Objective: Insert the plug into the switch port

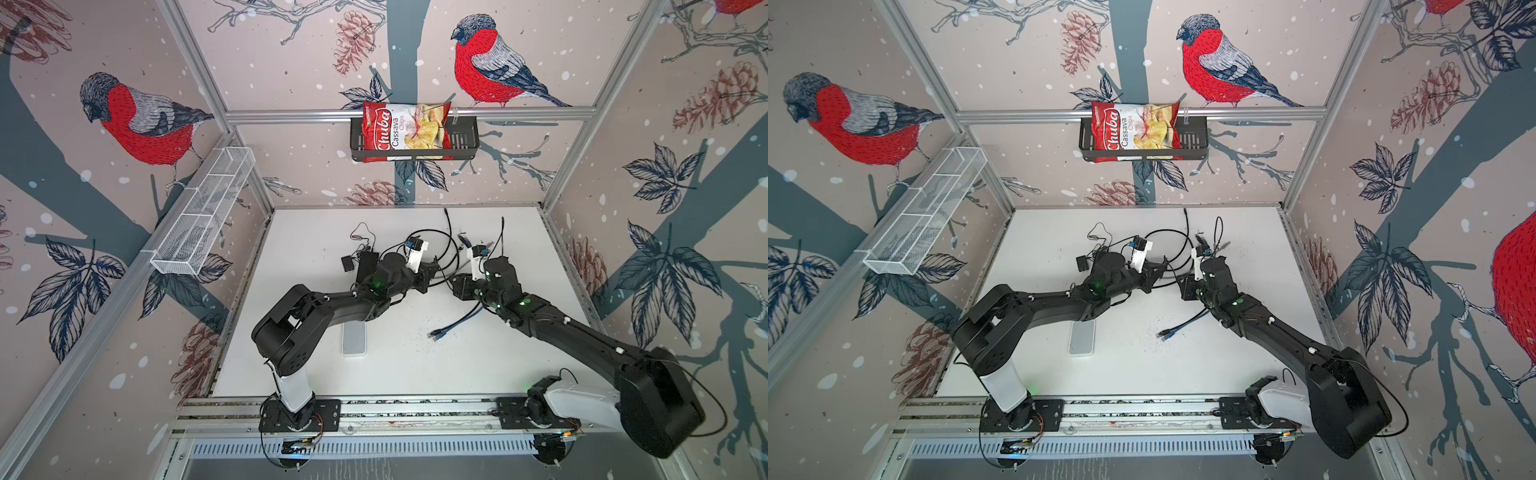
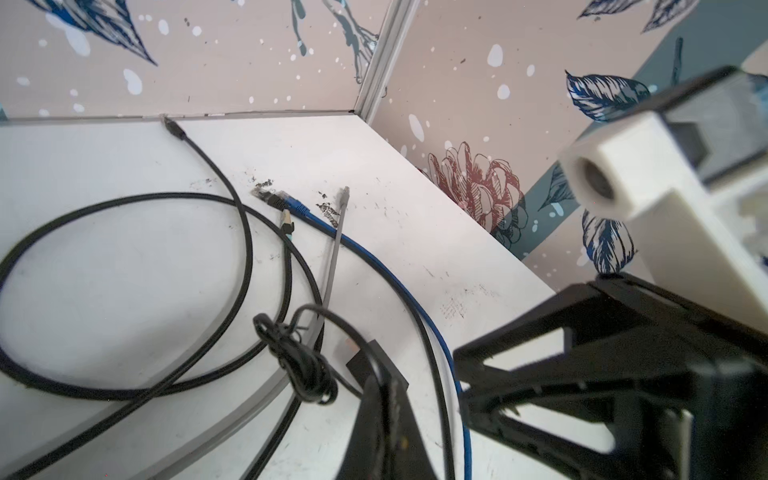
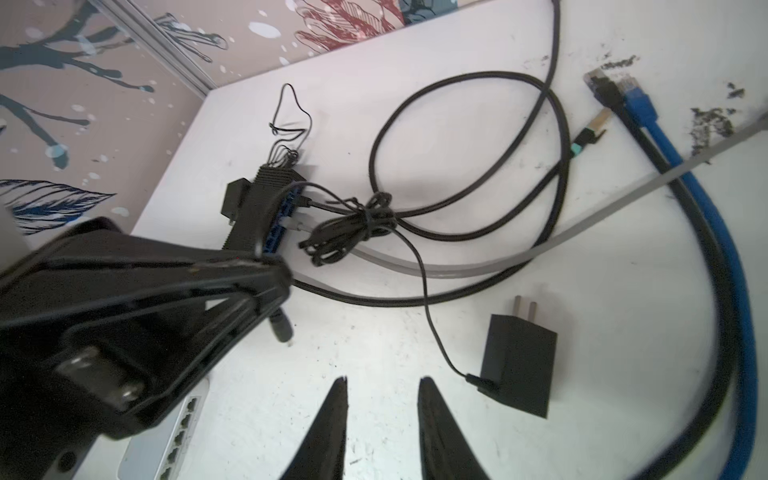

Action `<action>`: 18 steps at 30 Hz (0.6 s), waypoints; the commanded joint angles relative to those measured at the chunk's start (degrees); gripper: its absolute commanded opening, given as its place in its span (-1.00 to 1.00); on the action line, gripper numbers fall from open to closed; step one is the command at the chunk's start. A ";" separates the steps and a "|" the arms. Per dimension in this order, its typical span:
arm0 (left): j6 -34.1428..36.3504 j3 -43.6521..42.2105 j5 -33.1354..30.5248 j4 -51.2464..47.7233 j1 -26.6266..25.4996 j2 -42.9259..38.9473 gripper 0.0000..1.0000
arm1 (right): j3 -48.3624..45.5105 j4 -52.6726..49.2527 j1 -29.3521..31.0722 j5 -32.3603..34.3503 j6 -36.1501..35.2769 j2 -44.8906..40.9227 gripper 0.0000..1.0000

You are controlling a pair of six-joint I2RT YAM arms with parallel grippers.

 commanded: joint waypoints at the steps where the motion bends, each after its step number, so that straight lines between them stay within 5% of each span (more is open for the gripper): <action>1: -6.52 0.92 -0.91 -2.79 -0.10 0.18 -1.00 | -0.66 9.81 0.58 -3.02 2.05 -0.27 -0.39; 18: -5.16 0.27 -5.23 -6.86 -0.71 -3.40 -1.00 | 2.51 9.05 3.41 -2.89 0.94 7.14 -0.43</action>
